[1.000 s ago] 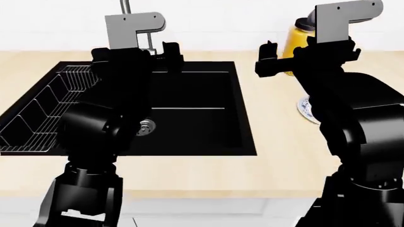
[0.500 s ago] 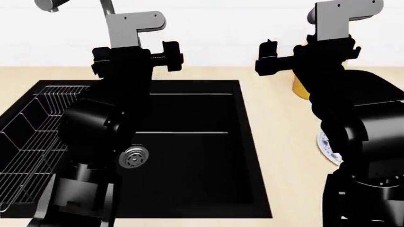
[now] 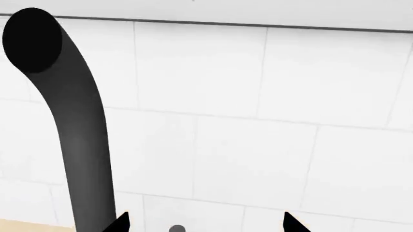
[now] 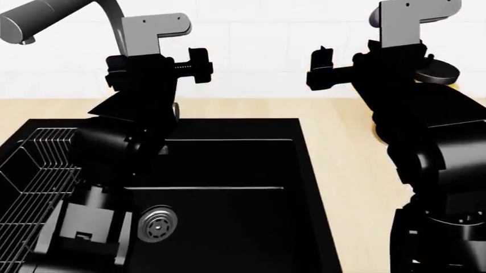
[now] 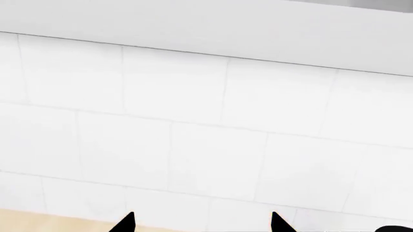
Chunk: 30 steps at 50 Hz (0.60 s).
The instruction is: Pick the egg from the counter and place it in the sink. Then turn on the sink faucet.
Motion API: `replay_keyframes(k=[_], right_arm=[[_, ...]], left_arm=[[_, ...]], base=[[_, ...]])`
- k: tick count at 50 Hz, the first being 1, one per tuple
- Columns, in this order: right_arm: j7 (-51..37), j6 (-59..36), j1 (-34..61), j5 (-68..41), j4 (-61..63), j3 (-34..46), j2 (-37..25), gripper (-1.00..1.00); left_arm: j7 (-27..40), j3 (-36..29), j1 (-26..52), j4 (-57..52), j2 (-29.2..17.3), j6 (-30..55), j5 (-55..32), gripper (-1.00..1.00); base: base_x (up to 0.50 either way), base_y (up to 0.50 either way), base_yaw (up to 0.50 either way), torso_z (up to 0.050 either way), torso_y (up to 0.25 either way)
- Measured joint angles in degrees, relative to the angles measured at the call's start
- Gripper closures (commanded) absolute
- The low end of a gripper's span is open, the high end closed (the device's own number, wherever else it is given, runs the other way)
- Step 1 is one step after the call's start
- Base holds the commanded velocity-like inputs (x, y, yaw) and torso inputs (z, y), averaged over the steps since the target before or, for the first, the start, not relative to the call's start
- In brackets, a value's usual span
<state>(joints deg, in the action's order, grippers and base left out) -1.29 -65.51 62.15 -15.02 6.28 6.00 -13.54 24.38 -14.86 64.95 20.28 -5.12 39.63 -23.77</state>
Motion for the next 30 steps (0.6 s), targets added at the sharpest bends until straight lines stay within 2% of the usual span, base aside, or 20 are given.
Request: replay_keyframes(k=[4,11,19,24,30], right_arm=[[-0.12,0.1,-0.11,-0.16,0.17,-0.34,-0.05,-1.0],[-0.43,-0.05,-0.03,-0.3,0.38,-0.75,-0.26,-1.0],[-1.45,-8.64,1.27,-2.36,5.18,-2.29,-1.43,-1.0],[-13.07,-14.85,3.0,-16.23,7.79,-3.77,-5.29,-1.0],[-35.38,-18.44,5.53,-45.22,7.83,-4.22,-11.6,-1.0]], left_arm=[[-0.45,-0.29,0.15,0.83,-0.09,-0.83,-0.09,-1.0],[-0.87,-0.6,0.17,1.26,-0.3,-1.45,-0.55,-1.0],[-1.02,-0.56,0.65,2.64,-0.46,-2.51,-0.87,-1.0],[-0.95,-0.53,0.82,2.73,-0.61,-2.54,-1.25,-1.0],[-0.92,-0.55,0.96,3.06,-0.74,-2.69,-1.63,-1.0]], base=[[0.42,0.17,0.0,0.0,0.0],[0.0,0.0,0.0,0.0,0.0],[0.0,0.0,0.0,0.0,0.0],[0.0,0.0,0.0,0.0,0.0],[0.0,0.0,0.0,0.0,0.0]])
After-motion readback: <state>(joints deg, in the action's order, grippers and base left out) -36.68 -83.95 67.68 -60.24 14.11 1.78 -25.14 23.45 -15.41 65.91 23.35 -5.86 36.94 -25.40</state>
